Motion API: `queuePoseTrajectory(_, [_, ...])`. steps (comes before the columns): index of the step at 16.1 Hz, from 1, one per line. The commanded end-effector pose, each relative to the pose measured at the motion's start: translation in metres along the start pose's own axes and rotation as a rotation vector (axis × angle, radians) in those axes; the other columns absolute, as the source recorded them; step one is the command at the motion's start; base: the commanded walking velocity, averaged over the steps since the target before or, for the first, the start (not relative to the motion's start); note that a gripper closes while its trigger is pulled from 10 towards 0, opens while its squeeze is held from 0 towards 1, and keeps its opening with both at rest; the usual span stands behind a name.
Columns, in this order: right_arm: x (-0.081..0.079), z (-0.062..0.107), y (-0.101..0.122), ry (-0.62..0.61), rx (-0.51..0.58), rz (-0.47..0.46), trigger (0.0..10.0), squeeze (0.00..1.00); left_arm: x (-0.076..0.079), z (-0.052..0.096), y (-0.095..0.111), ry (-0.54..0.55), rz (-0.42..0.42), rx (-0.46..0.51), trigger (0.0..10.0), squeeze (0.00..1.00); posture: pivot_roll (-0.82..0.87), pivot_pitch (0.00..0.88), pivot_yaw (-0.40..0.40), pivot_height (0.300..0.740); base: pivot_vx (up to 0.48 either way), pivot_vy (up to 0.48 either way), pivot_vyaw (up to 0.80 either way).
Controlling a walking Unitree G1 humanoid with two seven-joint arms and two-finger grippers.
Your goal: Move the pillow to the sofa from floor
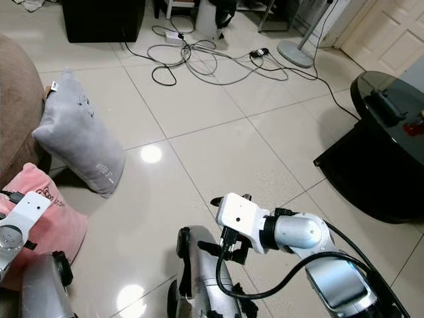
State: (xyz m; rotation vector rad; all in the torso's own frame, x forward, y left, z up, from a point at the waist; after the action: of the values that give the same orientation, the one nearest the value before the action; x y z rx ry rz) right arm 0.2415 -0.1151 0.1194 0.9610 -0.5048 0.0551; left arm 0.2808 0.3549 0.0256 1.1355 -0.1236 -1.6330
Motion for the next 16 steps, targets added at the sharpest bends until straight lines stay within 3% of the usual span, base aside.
queuePoseTrajectory(1, [0.001,0.001,-0.006,-0.006,-0.023,0.001,10.0,0.00,0.007,0.001,-0.009,-0.031,0.010,-0.036,0.0,0.00,-0.21,0.083,-0.304,0.526,0.000,0.000,0.00])
queuePoseTrajectory(6, [0.011,-0.015,-0.022,-0.064,-0.016,-0.046,10.0,0.00,0.013,0.001,-0.007,-0.056,0.039,-0.036,0.0,0.00,-0.20,0.056,-0.251,0.526,0.000,0.000,0.00])
queuePoseTrajectory(8, [0.021,-0.019,-0.037,-0.144,-0.029,-0.159,10.0,0.00,0.035,0.001,0.004,-0.114,0.116,-0.003,0.0,0.00,-0.14,0.021,-0.210,0.526,0.000,0.000,0.00])
queuePoseTrajectory(10, [0.023,-0.023,-0.046,-0.170,-0.041,-0.189,10.0,0.00,0.052,0.002,0.009,-0.161,0.145,0.020,0.0,0.00,-0.09,0.000,-0.193,0.526,0.000,0.000,0.00])
queuePoseTrajectory(11, [0.024,-0.026,-0.050,-0.189,-0.045,-0.205,10.0,0.00,0.065,0.004,0.016,-0.214,0.154,0.049,0.0,0.00,-0.06,0.000,-0.184,0.526,0.000,0.000,0.00])
queuePoseTrajectory(12, [0.027,-0.034,-0.057,-0.235,-0.042,-0.243,10.0,0.00,0.089,0.009,0.026,-0.297,0.178,0.104,0.0,0.00,0.04,0.000,-0.174,0.526,0.000,0.000,0.00])
queuePoseTrajectory(16, [0.034,-0.052,-0.048,-0.295,0.022,-0.273,10.0,0.00,0.102,0.016,0.048,-0.340,0.239,0.240,0.0,0.00,0.15,0.000,-0.130,0.526,0.000,0.000,0.00])
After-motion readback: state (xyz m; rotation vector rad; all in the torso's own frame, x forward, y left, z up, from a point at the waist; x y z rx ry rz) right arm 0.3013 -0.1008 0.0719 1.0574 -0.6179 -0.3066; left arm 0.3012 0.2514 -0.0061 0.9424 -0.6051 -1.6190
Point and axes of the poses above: a point about 5 cm out from each wrist's last joint towards the gripper, its own z axis pointing back from the gripper into the wrist, its own y axis along the axis of the wrist's last joint, x = y × z, the point moved 2 cm from there along -z, pointing out of the wrist towards the gripper, and after that the axes turned 13 degrees about z, right-handed, at the moved point
